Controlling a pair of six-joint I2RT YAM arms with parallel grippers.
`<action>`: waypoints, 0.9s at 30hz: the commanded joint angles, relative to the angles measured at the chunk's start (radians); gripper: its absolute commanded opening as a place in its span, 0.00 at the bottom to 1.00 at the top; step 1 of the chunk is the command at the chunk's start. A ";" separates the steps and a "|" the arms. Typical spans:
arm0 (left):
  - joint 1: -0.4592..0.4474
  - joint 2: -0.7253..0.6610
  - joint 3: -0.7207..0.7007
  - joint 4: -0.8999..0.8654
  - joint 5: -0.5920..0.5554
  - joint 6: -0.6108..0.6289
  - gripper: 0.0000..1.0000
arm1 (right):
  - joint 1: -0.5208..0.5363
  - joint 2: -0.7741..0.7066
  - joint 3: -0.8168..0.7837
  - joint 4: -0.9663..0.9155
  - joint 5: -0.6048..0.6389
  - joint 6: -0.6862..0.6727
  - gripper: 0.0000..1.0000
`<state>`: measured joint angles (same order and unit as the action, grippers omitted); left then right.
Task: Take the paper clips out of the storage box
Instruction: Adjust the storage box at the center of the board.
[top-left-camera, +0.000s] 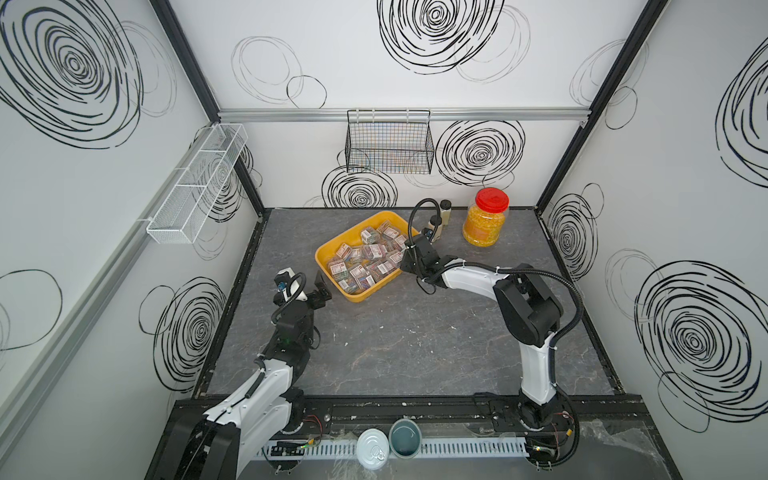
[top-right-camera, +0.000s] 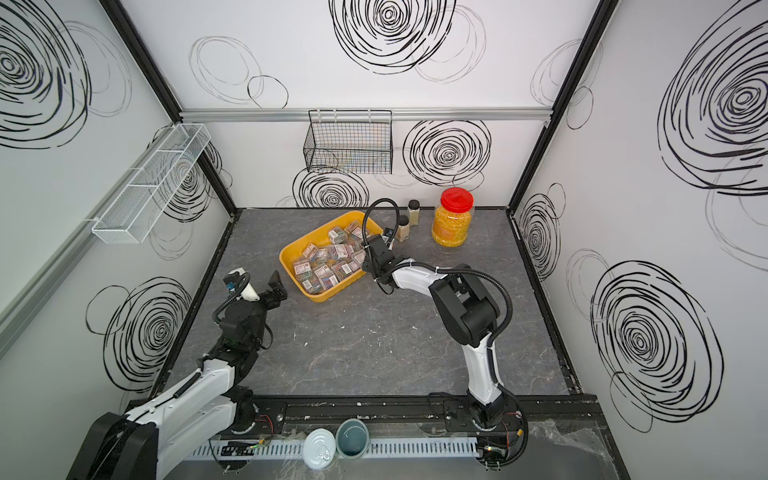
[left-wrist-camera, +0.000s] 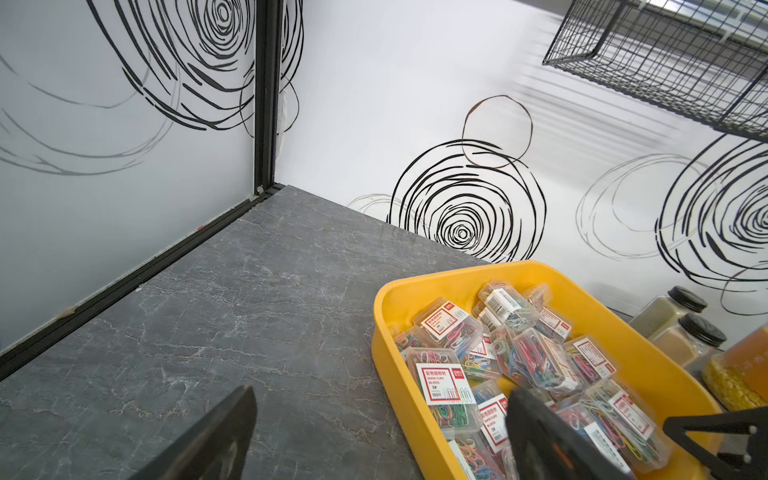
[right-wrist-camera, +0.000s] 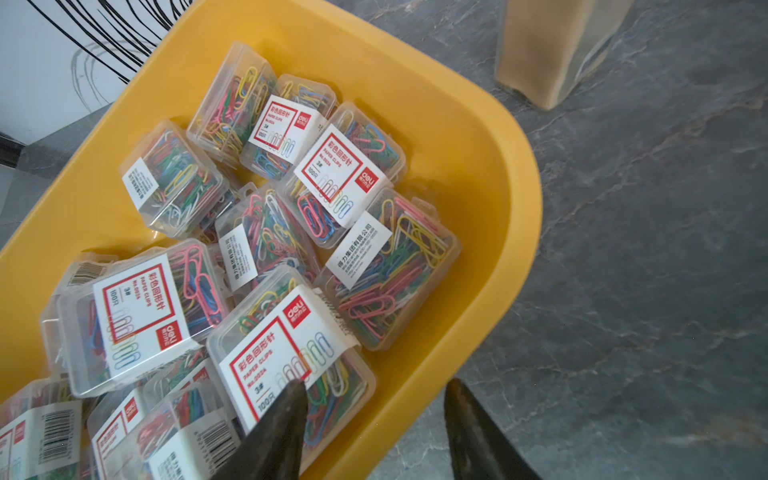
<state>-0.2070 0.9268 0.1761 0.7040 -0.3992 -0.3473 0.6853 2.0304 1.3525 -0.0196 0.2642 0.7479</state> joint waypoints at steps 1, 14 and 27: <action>-0.006 0.003 0.028 0.033 -0.016 0.017 0.97 | 0.003 0.033 0.031 -0.055 0.019 0.039 0.52; -0.017 -0.003 0.026 0.034 -0.018 0.024 0.98 | -0.034 0.054 0.048 -0.091 0.018 0.054 0.20; -0.017 -0.002 0.023 0.041 0.002 0.030 0.99 | -0.120 -0.039 -0.012 -0.045 -0.053 -0.335 0.06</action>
<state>-0.2180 0.9264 0.1761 0.7048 -0.4042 -0.3294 0.5724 2.0472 1.3808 -0.0185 0.1673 0.6720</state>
